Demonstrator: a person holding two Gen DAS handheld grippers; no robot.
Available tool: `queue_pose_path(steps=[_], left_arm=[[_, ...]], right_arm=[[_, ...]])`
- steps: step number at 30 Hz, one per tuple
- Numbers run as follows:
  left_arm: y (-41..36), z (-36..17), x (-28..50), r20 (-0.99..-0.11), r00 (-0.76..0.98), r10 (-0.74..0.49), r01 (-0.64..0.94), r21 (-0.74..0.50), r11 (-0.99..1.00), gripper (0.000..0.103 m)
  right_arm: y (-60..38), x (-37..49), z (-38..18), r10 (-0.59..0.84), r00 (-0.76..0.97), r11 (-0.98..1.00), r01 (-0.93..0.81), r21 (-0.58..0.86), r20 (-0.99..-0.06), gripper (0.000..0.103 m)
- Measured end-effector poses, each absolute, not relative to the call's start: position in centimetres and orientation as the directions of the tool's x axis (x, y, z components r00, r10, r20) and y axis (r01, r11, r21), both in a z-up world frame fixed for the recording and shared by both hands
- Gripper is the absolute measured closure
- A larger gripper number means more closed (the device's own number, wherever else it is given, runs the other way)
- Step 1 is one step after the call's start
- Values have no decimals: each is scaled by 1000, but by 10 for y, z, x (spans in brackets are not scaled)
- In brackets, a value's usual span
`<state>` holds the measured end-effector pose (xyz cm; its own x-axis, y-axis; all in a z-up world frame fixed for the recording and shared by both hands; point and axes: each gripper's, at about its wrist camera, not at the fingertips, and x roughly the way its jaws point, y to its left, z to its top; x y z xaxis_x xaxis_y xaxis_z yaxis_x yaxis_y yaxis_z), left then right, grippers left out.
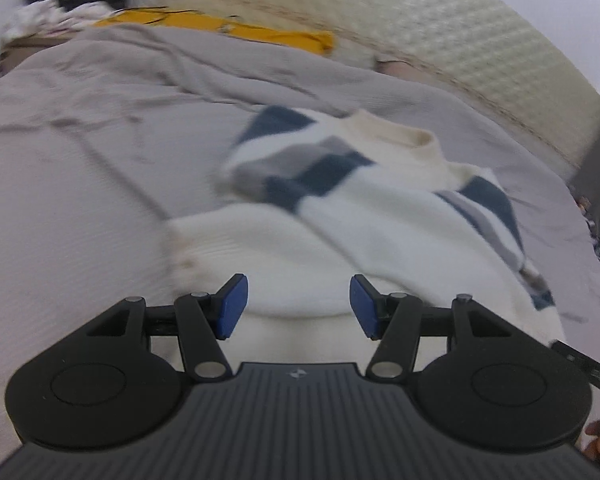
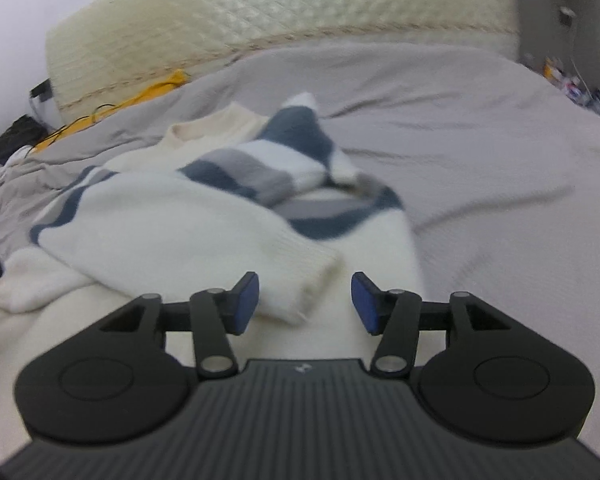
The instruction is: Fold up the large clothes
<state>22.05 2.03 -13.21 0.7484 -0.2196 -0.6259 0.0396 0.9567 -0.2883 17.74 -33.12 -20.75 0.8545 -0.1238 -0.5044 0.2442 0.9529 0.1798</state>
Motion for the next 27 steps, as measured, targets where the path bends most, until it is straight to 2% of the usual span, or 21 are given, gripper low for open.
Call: queue_pose_path(steps=[1, 2, 3, 7, 10, 15, 19, 22, 27], left_arm=[[27, -132, 216, -630, 747, -212, 25, -293, 956, 41], [34, -132, 212, -638, 743, -203, 7, -296, 955, 41], [41, -133, 208, -649, 736, -193, -15, -301, 954, 41], [75, -145, 191, -696, 698, -170, -131, -356, 925, 41], [97, -156, 183, -728, 656, -197, -206, -425, 881, 41], [117, -174, 173, -754, 601, -265, -309, -525, 793, 41], [118, -183, 162, -742, 571, -352, -317, -595, 738, 41], [113, -180, 156, -685, 575, -448, -269, -675, 687, 41], [108, -160, 134, -494, 629, -601, -100, -818, 567, 41]], right_arm=[[-335, 171, -206, -127, 852, 946, 258, 196, -508, 36], [-339, 164, -203, -135, 853, 938, 274, 213, -504, 27], [-343, 157, -201, -143, 855, 930, 289, 229, -498, 23], [-361, 138, -197, -102, 840, 879, 327, 347, -533, 23], [-373, 129, -205, -70, 814, 823, 374, 429, -576, 23], [-393, 118, -240, 134, 749, 664, 417, 620, -649, 23], [-391, 108, -246, 209, 756, 603, 400, 690, -621, 21], [-387, 103, -249, 321, 770, 517, 346, 783, -552, 21], [-382, 92, -242, 402, 821, 413, 233, 880, -406, 21]])
